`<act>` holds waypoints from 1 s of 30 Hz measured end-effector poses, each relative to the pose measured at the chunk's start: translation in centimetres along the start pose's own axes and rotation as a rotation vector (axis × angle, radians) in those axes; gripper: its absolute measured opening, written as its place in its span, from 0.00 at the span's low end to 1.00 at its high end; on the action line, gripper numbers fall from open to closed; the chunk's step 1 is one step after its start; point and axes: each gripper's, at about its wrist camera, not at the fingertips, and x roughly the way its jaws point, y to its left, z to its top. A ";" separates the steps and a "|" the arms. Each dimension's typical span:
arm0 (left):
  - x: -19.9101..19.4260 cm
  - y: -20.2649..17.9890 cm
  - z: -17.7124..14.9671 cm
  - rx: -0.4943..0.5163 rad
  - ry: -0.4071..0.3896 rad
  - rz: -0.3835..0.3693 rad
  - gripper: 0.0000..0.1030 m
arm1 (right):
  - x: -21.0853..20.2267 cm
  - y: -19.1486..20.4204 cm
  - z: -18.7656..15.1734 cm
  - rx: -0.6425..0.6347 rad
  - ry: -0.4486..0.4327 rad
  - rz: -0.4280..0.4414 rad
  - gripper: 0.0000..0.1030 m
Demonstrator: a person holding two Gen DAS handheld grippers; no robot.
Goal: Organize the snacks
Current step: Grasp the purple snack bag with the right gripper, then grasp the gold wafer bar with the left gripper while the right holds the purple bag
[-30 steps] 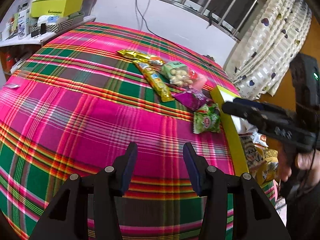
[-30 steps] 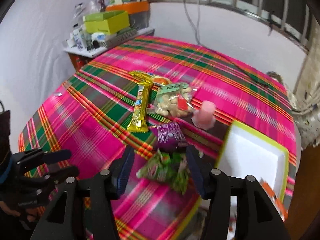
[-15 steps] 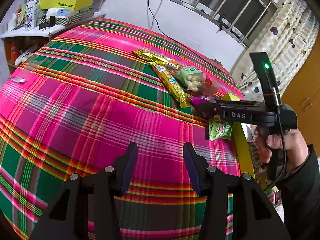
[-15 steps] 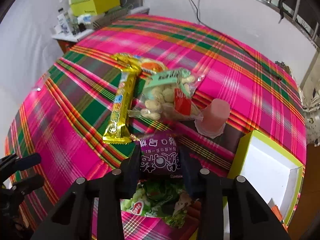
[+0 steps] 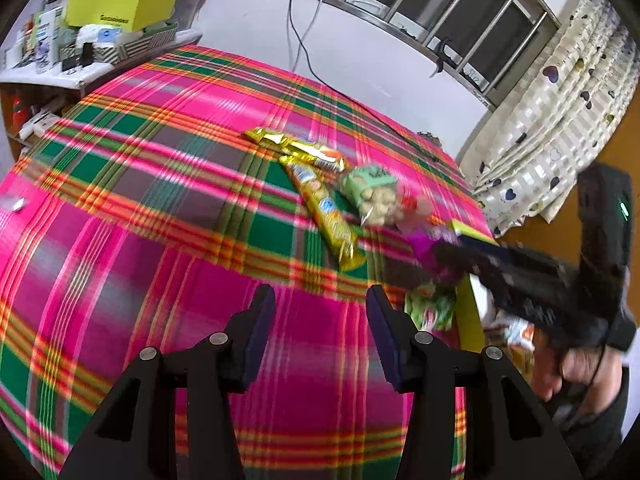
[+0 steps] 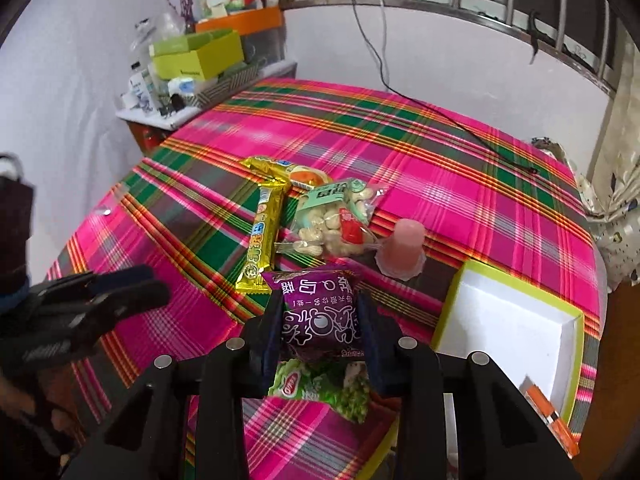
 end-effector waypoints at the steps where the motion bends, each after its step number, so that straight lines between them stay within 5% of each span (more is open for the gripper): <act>1: 0.5 -0.1 0.5 -0.004 0.006 0.000 0.47 | -0.4 -0.2 -0.1 0.006 -0.007 0.001 0.32; 8: 5.5 -0.7 3.6 -0.025 0.060 0.006 0.47 | -2.9 -1.2 -0.9 0.040 -0.060 0.009 0.32; 19: 10.3 -3.0 4.6 0.070 0.072 0.139 0.42 | -5.0 -2.9 -2.8 0.101 -0.093 0.011 0.32; 21: 10.4 -2.9 4.4 0.091 0.060 0.193 0.25 | -5.4 -3.0 -3.1 0.108 -0.104 0.009 0.32; 30: 7.8 -2.5 2.6 0.095 0.029 0.181 0.23 | -6.9 -3.0 -4.3 0.126 -0.140 0.014 0.32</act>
